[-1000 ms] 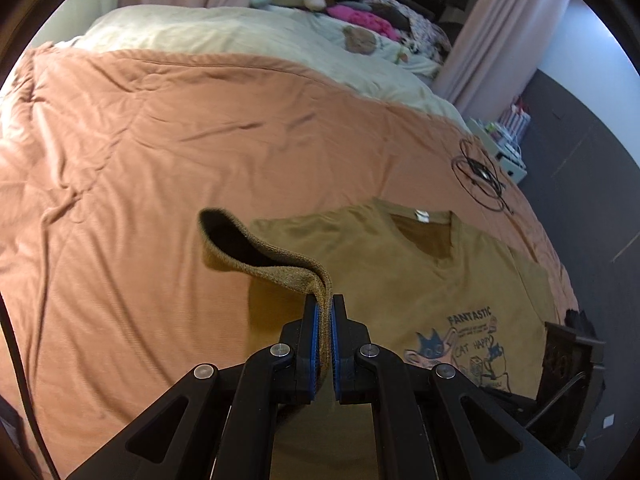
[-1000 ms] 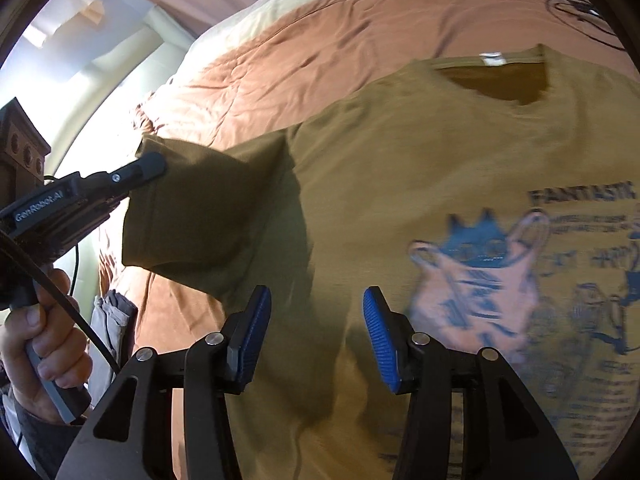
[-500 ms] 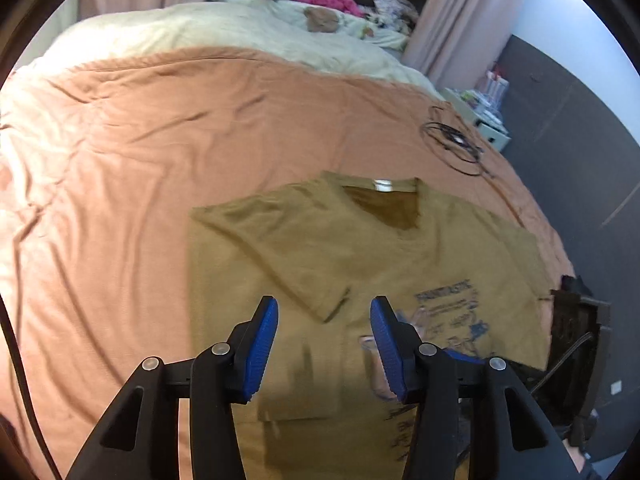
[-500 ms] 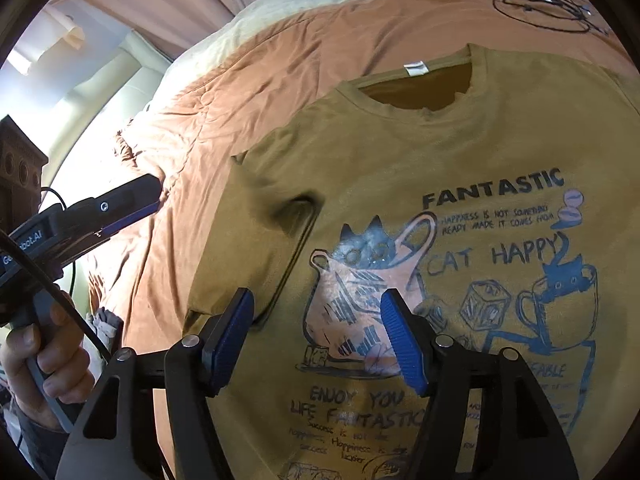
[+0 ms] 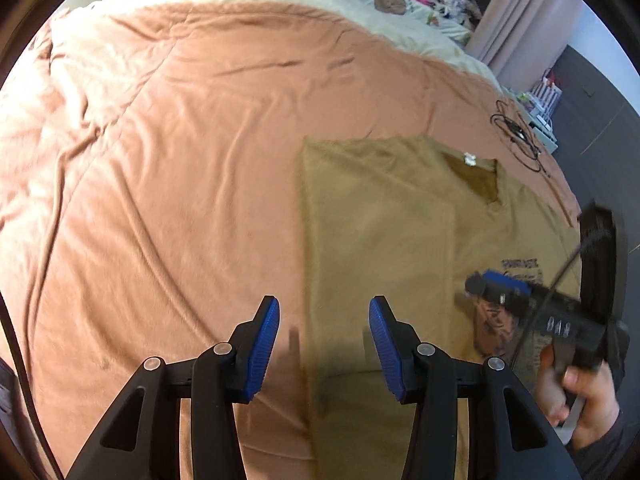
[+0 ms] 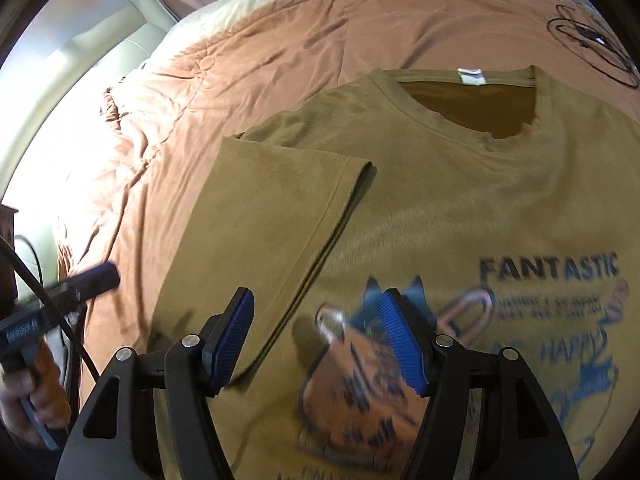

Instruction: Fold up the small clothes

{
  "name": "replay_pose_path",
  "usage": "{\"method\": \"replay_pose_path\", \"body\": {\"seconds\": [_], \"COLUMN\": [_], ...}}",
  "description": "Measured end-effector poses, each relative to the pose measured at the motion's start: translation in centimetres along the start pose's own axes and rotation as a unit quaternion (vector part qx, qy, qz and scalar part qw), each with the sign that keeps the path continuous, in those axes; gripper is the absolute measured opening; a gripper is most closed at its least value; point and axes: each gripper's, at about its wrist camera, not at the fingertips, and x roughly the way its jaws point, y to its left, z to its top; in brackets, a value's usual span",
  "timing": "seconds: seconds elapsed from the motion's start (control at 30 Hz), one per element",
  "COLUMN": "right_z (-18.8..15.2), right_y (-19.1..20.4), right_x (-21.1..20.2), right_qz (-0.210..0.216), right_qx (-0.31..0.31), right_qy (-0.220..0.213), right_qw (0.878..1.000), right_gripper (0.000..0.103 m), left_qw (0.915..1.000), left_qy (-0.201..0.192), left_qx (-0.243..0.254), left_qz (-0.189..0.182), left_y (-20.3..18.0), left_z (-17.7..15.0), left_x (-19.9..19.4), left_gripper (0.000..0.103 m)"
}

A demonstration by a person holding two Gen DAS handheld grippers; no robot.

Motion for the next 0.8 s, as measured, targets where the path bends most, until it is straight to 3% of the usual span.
{"method": "replay_pose_path", "body": {"seconds": [0.13, 0.27, 0.33, 0.4, 0.47, 0.63, 0.8], "right_z": [1.7, 3.0, 3.2, 3.4, 3.2, 1.8, 1.4], "right_y": [-0.4, -0.8, -0.9, -0.7, -0.3, 0.5, 0.6], "right_x": [2.0, 3.0, 3.5, 4.0, 3.9, 2.8, 2.6], "right_qz": [0.004, 0.004, -0.003, -0.004, -0.014, -0.041, -0.057], "right_qx": [0.017, 0.033, 0.037, 0.038, 0.032, 0.026, 0.028], "right_qy": [0.006, 0.003, 0.0, 0.004, 0.002, -0.008, 0.01], "right_qw": [1.0, 0.999, 0.999, 0.999, 0.999, 0.999, 0.998], "right_gripper": [0.055, 0.04, 0.029, 0.01, 0.002, 0.0, 0.001], "left_qw": [0.9998, 0.9992, 0.999, 0.9989, 0.999, 0.9989, 0.9987], "left_qy": [0.02, 0.037, 0.044, 0.047, 0.045, 0.043, 0.045], "left_qx": [-0.009, -0.012, -0.011, -0.006, 0.0, 0.01, 0.014], "left_qz": [-0.004, -0.006, -0.003, 0.002, 0.007, 0.017, 0.021], "left_y": [0.9, 1.2, 1.1, 1.0, 1.0, 0.9, 0.9], "left_z": [-0.8, -1.5, -1.9, -2.3, -2.6, -3.2, -3.5], "left_x": [1.7, 3.3, 3.9, 4.2, 4.1, 3.8, 3.4], "left_gripper": [0.041, 0.036, 0.035, 0.034, 0.033, 0.033, 0.033]}}
